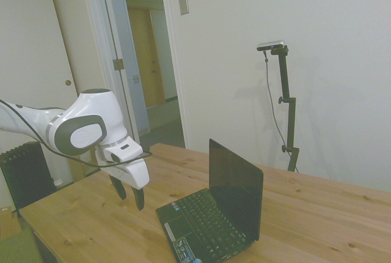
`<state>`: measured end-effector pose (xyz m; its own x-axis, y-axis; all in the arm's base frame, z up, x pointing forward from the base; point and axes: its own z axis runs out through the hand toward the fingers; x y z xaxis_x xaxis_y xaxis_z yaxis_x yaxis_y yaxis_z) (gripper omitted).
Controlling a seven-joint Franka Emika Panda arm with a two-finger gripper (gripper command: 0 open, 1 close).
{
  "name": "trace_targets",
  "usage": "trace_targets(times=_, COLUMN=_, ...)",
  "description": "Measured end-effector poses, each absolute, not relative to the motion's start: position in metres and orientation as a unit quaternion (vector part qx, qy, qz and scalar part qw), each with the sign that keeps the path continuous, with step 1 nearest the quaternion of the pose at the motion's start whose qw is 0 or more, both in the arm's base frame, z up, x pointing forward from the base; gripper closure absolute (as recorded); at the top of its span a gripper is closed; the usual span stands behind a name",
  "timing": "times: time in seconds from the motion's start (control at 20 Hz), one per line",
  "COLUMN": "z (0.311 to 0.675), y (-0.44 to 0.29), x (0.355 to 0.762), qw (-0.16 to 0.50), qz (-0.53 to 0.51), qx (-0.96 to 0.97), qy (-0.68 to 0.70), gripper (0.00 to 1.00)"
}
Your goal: Close the laptop
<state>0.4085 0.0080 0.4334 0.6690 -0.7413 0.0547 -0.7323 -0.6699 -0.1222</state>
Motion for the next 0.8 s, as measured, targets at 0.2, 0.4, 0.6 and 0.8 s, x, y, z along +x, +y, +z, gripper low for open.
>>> trace_targets(times=0.2, z=0.437, y=0.001, x=0.41, qw=0.029, qz=-0.06, qx=-0.91, qy=0.408, gripper=0.0)
trace_targets(times=0.4, z=0.463, y=-0.028, x=0.419, qw=0.02, qz=-0.085, qx=-0.898, qy=0.431, gripper=0.0)
trace_targets(times=0.6, z=0.516, y=-0.068, x=0.43, qw=0.017, qz=-0.117, qx=-0.879, qy=0.463, gripper=0.0)
trace_targets(times=0.8, z=0.571, y=-0.113, x=0.447, qw=0.011, qz=-0.146, qx=-0.858, qy=0.492, gripper=0.0)
